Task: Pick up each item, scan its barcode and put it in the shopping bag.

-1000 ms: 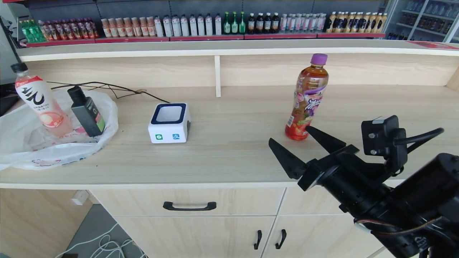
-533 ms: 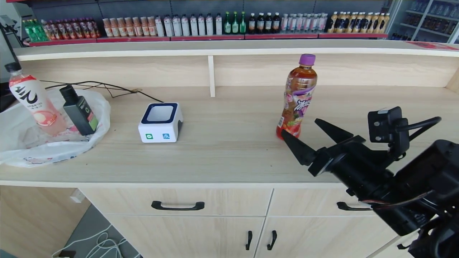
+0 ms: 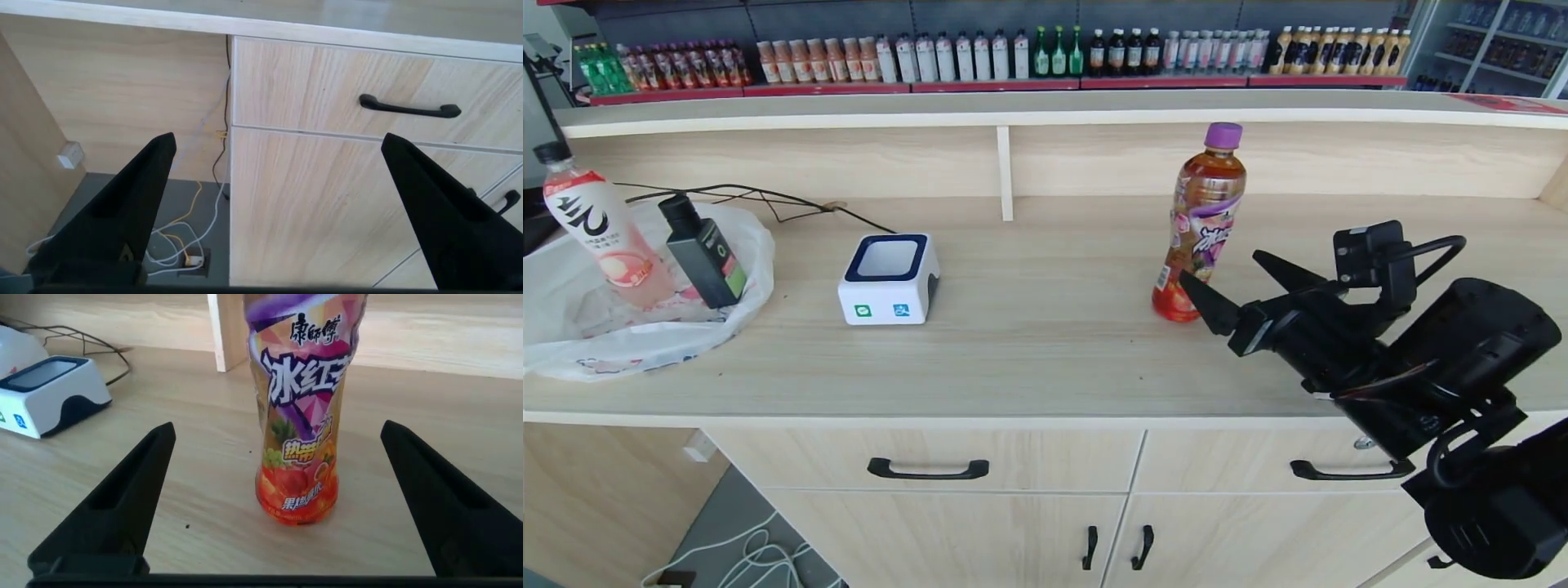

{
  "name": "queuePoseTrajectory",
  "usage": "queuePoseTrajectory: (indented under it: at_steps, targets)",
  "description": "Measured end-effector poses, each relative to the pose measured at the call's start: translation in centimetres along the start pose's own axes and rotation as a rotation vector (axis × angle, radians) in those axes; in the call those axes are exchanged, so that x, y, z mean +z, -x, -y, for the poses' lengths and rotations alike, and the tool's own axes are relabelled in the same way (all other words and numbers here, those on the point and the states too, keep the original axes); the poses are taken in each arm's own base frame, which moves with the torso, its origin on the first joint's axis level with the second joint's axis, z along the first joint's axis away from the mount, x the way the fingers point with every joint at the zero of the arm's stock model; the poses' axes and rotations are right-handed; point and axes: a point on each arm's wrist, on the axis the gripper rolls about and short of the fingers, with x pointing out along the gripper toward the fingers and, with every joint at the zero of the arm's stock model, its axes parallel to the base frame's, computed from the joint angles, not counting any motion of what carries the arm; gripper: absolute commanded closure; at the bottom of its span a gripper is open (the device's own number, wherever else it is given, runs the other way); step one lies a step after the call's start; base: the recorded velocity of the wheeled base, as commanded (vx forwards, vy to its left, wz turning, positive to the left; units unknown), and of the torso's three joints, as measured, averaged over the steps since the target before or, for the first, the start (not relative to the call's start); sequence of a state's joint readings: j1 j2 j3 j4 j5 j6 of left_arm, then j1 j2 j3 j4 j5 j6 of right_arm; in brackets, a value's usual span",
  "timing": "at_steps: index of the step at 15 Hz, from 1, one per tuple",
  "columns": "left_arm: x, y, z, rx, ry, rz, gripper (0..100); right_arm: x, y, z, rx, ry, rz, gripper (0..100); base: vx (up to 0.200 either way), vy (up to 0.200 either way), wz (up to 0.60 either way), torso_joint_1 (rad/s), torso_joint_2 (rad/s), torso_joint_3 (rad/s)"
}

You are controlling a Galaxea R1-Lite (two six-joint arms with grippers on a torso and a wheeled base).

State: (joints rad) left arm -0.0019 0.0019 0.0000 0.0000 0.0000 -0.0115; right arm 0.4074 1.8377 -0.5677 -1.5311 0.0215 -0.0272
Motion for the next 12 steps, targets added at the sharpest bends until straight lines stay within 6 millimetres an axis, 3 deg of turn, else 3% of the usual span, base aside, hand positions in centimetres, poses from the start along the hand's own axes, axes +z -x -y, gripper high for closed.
queuePoseTrajectory:
  at_steps: [12]
  targets:
    - [0.0,0.0,0.0,0.000,0.002,0.000,0,-0.2,-4.9,0.5,-0.010,0.003,-0.014,0,0.000,0.000,0.00,0.000,0.00,0.000]
